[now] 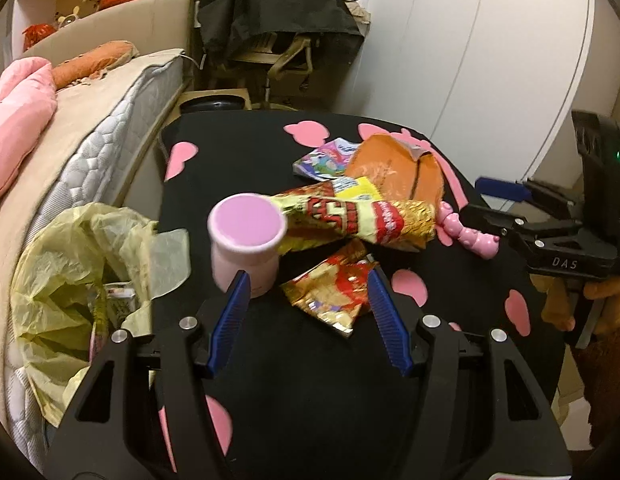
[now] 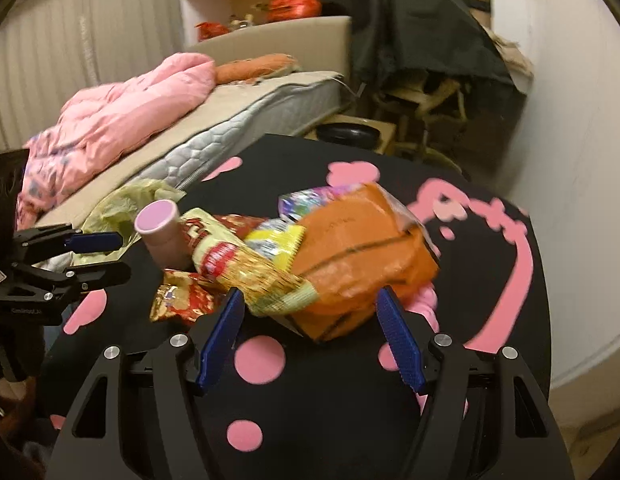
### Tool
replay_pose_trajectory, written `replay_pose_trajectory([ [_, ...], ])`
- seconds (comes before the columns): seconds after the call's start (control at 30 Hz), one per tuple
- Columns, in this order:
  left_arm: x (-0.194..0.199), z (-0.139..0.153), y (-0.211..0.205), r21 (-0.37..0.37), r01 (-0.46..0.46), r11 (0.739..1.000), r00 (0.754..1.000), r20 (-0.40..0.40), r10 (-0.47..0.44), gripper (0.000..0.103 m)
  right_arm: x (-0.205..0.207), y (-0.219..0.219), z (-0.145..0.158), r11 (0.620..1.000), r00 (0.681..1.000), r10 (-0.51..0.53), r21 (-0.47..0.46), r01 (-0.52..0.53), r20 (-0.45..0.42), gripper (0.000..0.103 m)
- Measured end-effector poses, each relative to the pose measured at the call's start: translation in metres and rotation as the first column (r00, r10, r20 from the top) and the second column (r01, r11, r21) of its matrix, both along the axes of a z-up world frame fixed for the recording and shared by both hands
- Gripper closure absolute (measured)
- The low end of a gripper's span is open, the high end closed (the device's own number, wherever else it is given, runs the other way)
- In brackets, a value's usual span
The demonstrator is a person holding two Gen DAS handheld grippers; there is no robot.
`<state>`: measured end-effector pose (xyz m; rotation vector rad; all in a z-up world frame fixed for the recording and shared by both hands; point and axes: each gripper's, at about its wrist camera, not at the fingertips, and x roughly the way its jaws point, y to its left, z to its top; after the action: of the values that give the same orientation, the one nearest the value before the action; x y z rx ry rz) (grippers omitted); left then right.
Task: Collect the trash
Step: 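Return both grippers to the table and grasp the red-yellow snack bag with the right gripper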
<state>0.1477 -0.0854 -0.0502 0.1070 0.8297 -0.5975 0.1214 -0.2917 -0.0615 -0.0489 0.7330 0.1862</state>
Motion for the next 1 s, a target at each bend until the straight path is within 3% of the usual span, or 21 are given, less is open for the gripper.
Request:
replay_pose_trajectory([
  [0.17,0.006,-0.006,0.025,0.002,-0.072,0.997,0.997,-0.03,0.072,0.046,0.025,0.047,-0.002,0.988,0.99,0.143,-0.054,-0.143,-0.007,0.038],
  [0.3,0.009,-0.008,0.04,-0.004,-0.105,0.994,0.994,-0.042,0.105,0.046,0.045,0.074,-0.013,0.972,0.984,0.174,-0.153,-0.178,-0.041,0.038],
  [0.33,0.009,-0.009,0.043,-0.007,-0.109,0.994,0.993,-0.043,0.109,0.046,0.049,0.078,-0.016,0.968,0.983,0.174,-0.175,-0.18,-0.052,0.041],
  [0.4,0.008,-0.009,0.046,-0.012,-0.112,0.994,0.993,-0.046,0.111,0.045,0.055,0.08,-0.024,0.964,0.981,0.176,-0.188,-0.189,-0.085,0.057],
  [0.53,0.008,-0.013,0.049,-0.017,-0.108,0.994,0.993,-0.058,0.107,0.046,0.046,0.066,-0.025,0.974,0.978,0.191,-0.103,-0.2,-0.09,0.069],
  [0.63,0.01,-0.018,0.045,-0.021,-0.092,0.996,0.993,-0.072,0.09,0.046,0.027,0.048,-0.017,0.987,0.987,0.146,-0.057,-0.149,-0.064,0.07],
  [0.73,0.011,-0.021,0.035,-0.033,-0.057,0.998,0.995,-0.078,0.055,0.046,0.006,0.021,-0.006,0.995,0.995,0.086,0.047,-0.084,-0.045,0.071],
  [0.9,0.009,-0.019,0.006,-0.027,0.037,0.999,0.998,-0.047,-0.038,0.046,-0.024,-0.028,-0.005,0.964,0.996,-0.037,0.259,0.058,-0.086,0.071],
  [1.0,0.009,-0.021,-0.016,-0.001,0.095,0.996,0.995,-0.019,-0.095,0.046,-0.041,-0.04,-0.015,0.958,0.99,-0.096,0.259,0.12,-0.102,0.071],
])
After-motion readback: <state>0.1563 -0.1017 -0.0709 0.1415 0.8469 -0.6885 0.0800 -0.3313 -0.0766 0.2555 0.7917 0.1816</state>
